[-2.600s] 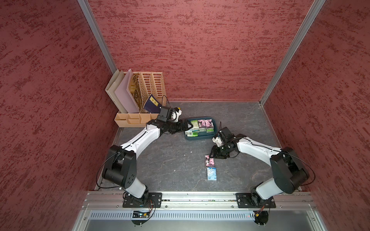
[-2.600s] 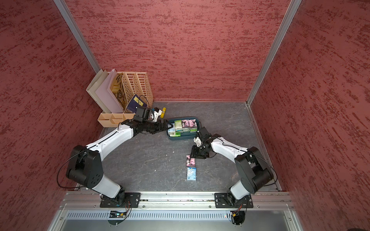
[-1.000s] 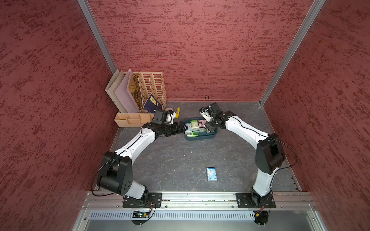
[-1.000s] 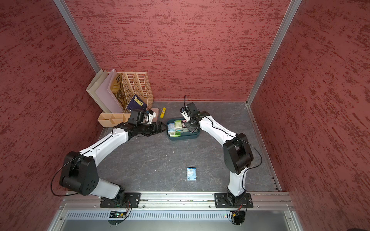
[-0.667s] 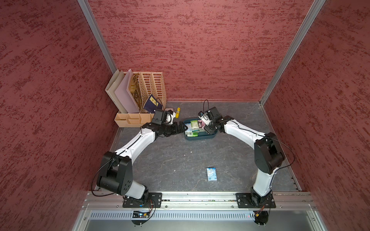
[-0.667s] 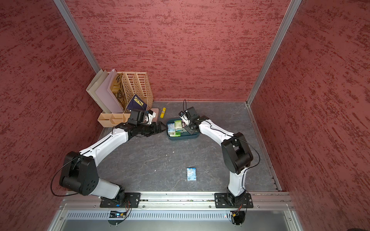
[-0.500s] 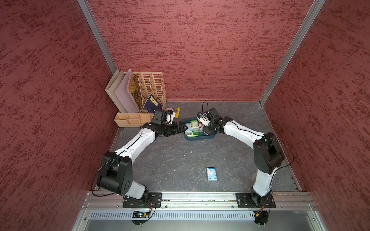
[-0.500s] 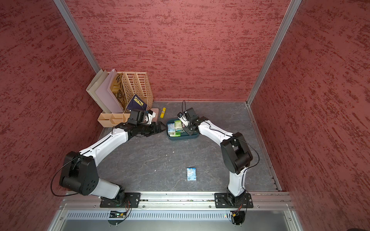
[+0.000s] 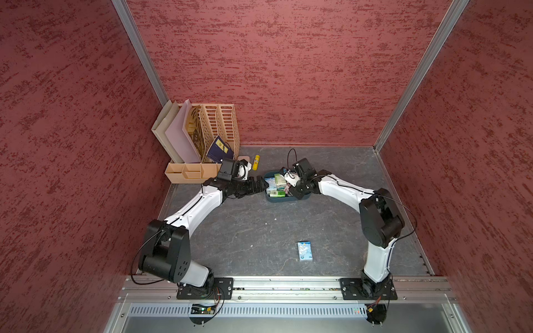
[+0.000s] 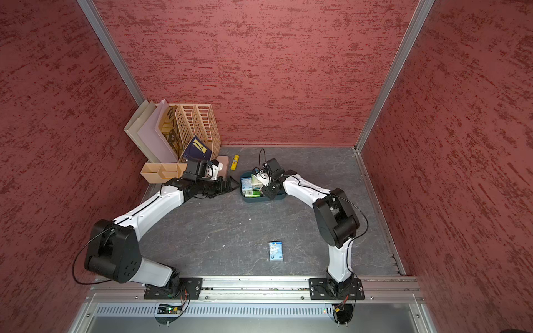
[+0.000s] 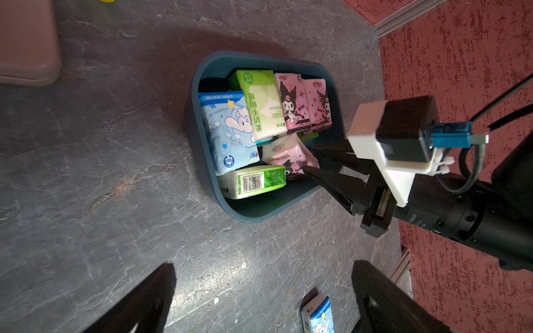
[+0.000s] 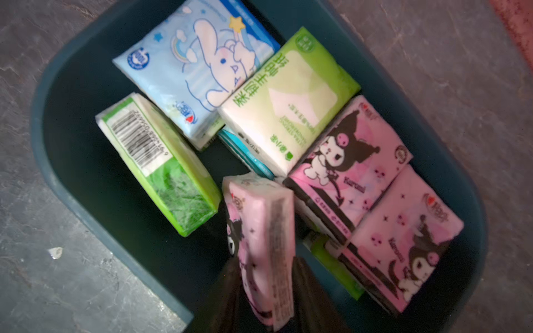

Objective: Put the pocket tissues into the storage box
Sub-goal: Place the pocket tissues in the storage box.

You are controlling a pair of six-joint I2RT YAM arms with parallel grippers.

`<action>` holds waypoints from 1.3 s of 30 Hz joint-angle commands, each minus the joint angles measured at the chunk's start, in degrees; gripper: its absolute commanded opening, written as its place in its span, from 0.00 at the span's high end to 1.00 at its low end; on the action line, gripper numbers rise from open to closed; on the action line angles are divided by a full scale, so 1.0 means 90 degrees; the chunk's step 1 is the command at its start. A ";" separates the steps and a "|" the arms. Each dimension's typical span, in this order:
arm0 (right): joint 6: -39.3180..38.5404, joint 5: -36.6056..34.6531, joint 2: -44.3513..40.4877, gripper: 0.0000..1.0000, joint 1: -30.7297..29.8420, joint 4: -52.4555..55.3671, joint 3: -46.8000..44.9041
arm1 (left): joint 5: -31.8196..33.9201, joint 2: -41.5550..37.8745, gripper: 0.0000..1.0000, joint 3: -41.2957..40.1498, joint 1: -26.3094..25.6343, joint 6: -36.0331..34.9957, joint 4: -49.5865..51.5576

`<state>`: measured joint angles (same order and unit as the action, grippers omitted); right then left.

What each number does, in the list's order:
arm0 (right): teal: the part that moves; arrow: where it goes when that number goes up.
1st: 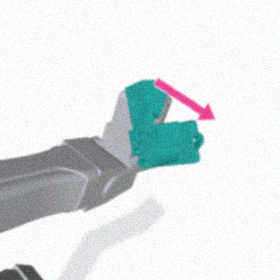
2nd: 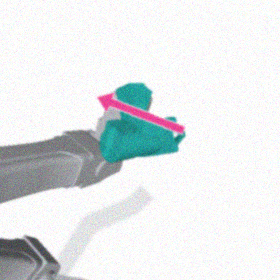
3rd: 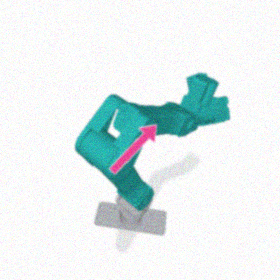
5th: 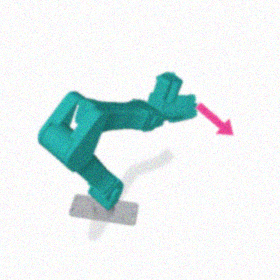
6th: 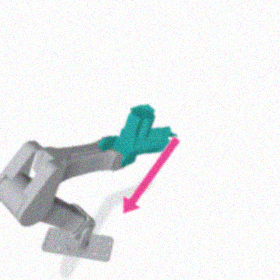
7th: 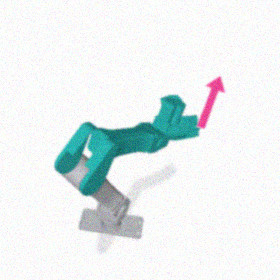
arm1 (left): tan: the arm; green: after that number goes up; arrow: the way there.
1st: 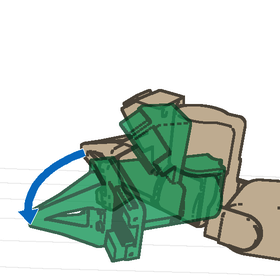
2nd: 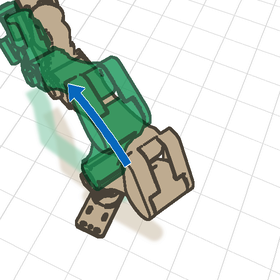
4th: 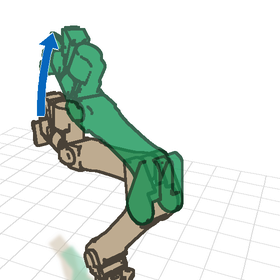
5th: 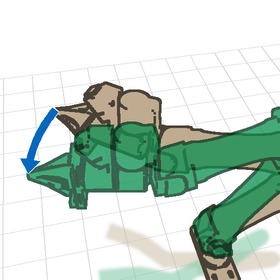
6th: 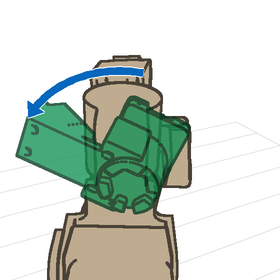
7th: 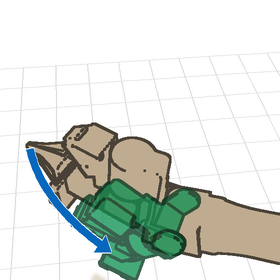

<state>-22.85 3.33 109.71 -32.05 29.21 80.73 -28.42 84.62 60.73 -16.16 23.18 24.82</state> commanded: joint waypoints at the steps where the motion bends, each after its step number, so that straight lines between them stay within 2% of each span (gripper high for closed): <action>1: 0.0454 0.0257 -0.0302 0.61 -0.0004 0.0108 0.0182 | 0.0009 -0.0164 0.00 -0.0021 0.0058 -0.0104 0.0006; 10: 0.2535 0.0964 -0.0501 0.62 0.0748 0.0749 0.0327 | -0.0055 0.0007 0.00 0.0129 0.0067 -0.0090 -0.0001; 14: 0.3115 0.1269 -0.0748 0.62 0.0914 0.0923 0.0112 | -0.0168 0.0372 0.00 0.0527 -0.0003 -0.0218 0.0271; 19: 0.3574 0.1149 -0.1547 0.50 0.1120 0.1072 -0.0347 | -0.0095 0.0986 0.00 0.1270 -0.0541 -0.0840 0.1117; 23: 0.3807 0.1437 -0.2046 0.49 0.1241 0.1754 -0.0651 | -0.0217 0.1066 0.00 0.1174 -0.1023 -0.0804 0.1192; 26: 0.4167 0.1862 -0.2633 0.50 0.1209 0.1793 -0.1564 | -0.0232 0.0925 0.00 0.0838 -0.1233 -0.0584 0.0927; 30: 0.4582 0.2109 -0.3251 0.49 0.0833 0.1624 -0.2810 | -0.0332 0.0853 0.00 0.0523 -0.1472 -0.0403 0.0644; 34: 0.5126 0.2142 -0.3645 0.50 0.0381 0.1323 -0.3486 | -0.0501 0.0908 0.00 0.0354 -0.1759 -0.0345 0.0683; 39: 0.5613 0.2343 -0.3753 0.52 0.0001 0.0995 -0.4068 | -0.0630 0.0685 0.00 -0.0340 -0.1911 -0.0147 0.0527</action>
<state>23.38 22.59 76.97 -30.72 41.65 45.30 -32.64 92.64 60.14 -33.12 20.64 30.59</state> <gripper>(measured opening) 0.478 0.997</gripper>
